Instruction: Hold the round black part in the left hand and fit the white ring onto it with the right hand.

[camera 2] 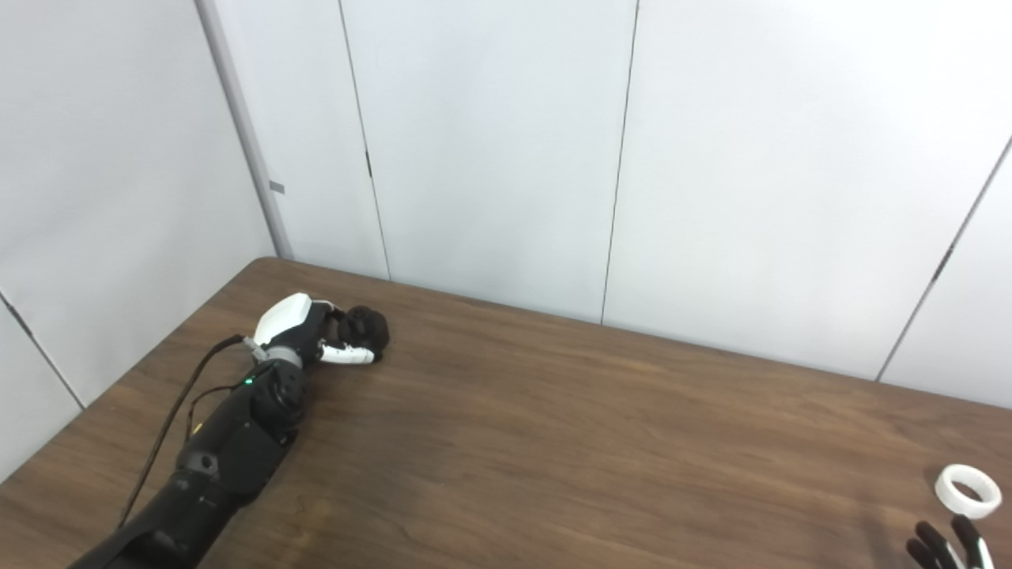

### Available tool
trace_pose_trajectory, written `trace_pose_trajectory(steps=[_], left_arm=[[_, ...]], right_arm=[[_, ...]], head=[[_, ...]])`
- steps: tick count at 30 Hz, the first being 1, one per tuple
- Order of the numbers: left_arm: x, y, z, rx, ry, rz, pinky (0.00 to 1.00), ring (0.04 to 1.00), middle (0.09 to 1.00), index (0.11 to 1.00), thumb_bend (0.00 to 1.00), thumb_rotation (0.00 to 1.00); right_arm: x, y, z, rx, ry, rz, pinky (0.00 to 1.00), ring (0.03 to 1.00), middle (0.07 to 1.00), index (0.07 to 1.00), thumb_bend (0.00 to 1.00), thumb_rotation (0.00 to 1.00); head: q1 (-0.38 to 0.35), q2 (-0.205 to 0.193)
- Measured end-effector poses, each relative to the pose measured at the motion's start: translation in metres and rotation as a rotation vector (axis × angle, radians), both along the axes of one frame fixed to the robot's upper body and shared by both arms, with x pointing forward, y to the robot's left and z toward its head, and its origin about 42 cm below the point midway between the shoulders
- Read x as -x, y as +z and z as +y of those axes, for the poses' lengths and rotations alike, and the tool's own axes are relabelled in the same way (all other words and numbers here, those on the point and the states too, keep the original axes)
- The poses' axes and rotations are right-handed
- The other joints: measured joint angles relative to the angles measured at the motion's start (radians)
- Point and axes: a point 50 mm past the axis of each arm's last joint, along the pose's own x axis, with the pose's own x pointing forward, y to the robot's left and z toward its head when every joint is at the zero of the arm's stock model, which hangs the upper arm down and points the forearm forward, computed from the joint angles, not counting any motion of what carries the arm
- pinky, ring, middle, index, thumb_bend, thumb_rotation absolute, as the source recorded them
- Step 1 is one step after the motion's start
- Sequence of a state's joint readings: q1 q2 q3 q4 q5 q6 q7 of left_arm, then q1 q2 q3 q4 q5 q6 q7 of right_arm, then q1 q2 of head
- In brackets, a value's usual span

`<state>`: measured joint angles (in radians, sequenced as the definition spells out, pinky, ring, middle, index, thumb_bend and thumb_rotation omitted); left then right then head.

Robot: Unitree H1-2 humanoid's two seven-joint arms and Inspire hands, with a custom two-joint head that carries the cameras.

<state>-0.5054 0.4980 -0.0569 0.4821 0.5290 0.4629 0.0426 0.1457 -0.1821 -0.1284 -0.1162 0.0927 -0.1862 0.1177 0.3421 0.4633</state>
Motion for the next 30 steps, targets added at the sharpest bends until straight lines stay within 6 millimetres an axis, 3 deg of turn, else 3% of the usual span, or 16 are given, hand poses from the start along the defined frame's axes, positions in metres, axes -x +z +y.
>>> trace_pose_trajectory(steps=[30], left_arm=[[-0.0009,0.0007,-0.0016,0.055,-0.001,-0.010,1.00,0.964,0.920,0.825,0.87,0.27]], right_arm=[[0.0019,0.0000,0.0012,0.003,-0.003,0.003,1.00,0.906,0.928,1.000,0.45,1.00]], head=[[-0.006,0.005]])
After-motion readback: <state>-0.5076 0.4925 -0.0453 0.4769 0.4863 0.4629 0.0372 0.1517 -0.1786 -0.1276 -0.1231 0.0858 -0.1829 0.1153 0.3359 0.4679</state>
